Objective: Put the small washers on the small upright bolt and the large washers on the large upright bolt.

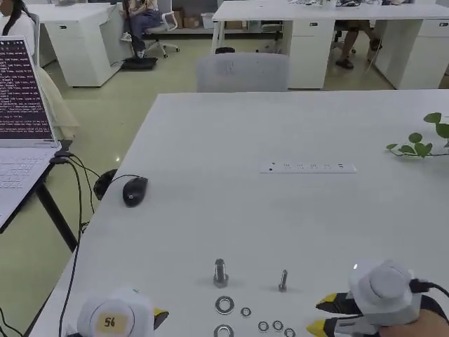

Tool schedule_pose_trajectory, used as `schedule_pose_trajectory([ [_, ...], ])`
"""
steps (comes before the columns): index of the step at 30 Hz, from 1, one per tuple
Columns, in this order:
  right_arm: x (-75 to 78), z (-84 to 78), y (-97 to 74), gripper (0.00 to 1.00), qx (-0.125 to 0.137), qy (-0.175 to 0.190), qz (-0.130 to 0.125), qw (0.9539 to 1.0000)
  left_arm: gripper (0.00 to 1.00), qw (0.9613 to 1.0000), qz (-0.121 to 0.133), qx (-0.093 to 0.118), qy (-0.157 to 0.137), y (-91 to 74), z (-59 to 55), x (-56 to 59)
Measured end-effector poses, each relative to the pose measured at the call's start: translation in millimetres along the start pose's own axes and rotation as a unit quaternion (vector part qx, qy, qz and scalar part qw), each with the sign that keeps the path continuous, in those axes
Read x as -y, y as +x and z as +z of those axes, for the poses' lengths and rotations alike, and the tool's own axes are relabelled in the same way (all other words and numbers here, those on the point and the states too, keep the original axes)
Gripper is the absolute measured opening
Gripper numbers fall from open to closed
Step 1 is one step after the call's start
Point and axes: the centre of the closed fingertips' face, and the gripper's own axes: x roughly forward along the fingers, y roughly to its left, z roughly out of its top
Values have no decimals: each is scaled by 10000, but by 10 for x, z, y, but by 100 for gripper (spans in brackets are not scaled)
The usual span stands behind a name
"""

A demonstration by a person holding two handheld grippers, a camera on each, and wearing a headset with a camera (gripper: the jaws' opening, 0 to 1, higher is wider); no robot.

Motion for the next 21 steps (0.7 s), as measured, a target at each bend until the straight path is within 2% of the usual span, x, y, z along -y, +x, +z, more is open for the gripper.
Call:
schedule_pose_trajectory([
  [3,-75,-16,134,27,-310,-422,233,9984,65,10000,-9,-1,-19,19,0,8],
  [5,-145,-41,223,26,-552,-754,403,9948,65,10000,-19,-5,-6,32,12,22],
  [10,-236,-169,386,20,-1142,-1486,669,9800,65,10000,-36,6,7,49,44,43],
  [11,-238,-68,439,18,-856,-1558,516,9827,65,10000,-36,7,11,49,48,43],
  [12,-234,-144,482,17,-1065,-1600,533,9799,65,10000,-29,11,17,47,52,40],
  [13,-242,-141,510,17,-1089,-1781,627,9760,65,10000,-23,14,23,44,54,34],
  [14,-235,-110,426,17,-1093,-1752,613,9765,65,10000,-19,17,25,42,55,30],
  [17,-226,-103,395,17,-1114,-1770,675,9755,65,10000,-9,33,-7,40,53,14],
  [18,-230,-108,399,17,-1156,-1943,679,9717,65,10000,-9,23,-4,40,48,15],
  [21,-237,-117,411,17,-1234,-2120,704,9669,65,10000,-13,14,9,39,43,21],
])
